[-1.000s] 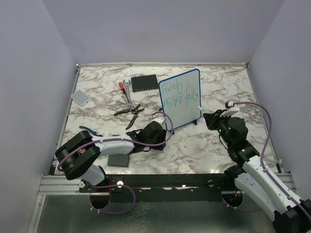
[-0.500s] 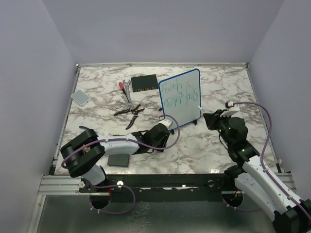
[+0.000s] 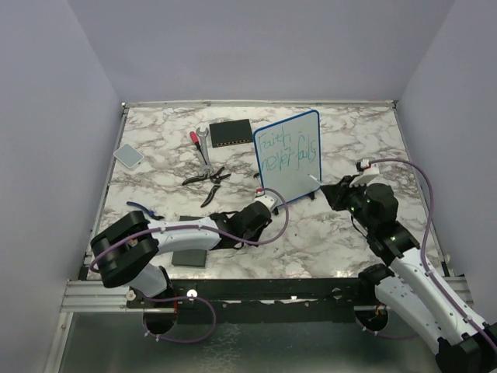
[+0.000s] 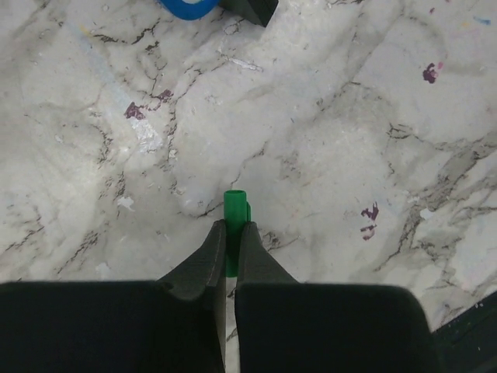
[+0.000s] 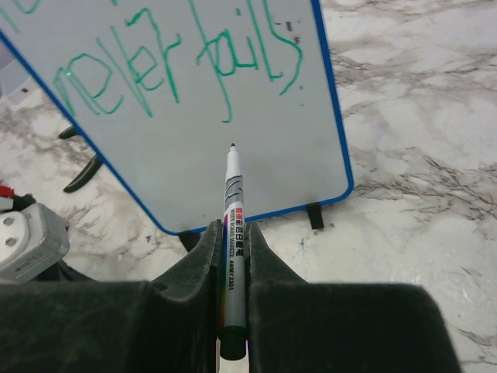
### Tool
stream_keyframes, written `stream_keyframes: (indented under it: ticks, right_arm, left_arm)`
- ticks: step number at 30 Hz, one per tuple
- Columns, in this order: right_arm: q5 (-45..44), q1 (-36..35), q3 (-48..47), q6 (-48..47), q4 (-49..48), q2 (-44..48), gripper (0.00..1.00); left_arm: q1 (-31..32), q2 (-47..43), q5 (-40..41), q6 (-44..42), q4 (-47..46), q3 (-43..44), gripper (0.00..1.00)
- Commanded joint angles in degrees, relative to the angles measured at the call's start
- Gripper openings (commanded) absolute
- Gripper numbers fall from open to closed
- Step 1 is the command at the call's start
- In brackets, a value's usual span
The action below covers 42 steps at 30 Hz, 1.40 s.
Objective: Write a sentence on the whiteboard
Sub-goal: Close the whiteboard marker at the center of the board.
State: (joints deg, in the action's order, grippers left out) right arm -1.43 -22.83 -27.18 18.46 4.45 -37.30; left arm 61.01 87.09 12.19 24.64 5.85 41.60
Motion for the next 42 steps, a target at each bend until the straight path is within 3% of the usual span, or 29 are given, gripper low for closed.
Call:
stream_keyframes:
  ticks: [1,4,7,11,14,23,42]
  right_arm:
    - [12.3,-0.2,-5.6,0.5,7.1,0.8,0.01]
    - [20.4,-0.3,-9.3,-0.2,11.9,-0.3,0.00]
    - [30.7,-0.3,-13.3,-1.1,15.5,-2.9,0.01]
    - [47.4,-0.3,-16.0,-1.6,17.5,-7.1,0.01]
    - [53.3,-0.3,-18.0,-2.5,21.0,-9.6,0.01]
    - [56.6,-0.3,-22.5,-5.9,32.2,-12.8,0.01]
    - [58.4,-0.2,-20.4,-7.1,32.5,-17.0,0.01]
  left_arm:
    - [0.4,-9.4,-2.4,-4.3,6.4,1.6,0.00]
    - [0.2,-13.7,-1.8,-8.7,11.8,6.0,0.00]
    - [0.2,-15.3,-6.3,-19.0,16.6,10.2,0.00]
    - [0.2,-19.5,-11.5,-29.6,16.3,8.4,0.00]
    - [0.2,-21.3,-12.1,-32.5,16.1,6.5,0.00]
    - [0.2,-29.6,-17.3,-32.5,10.5,-0.4,0.00]
    - [0.2,-32.7,-24.7,-31.4,6.9,-1.6,0.00]
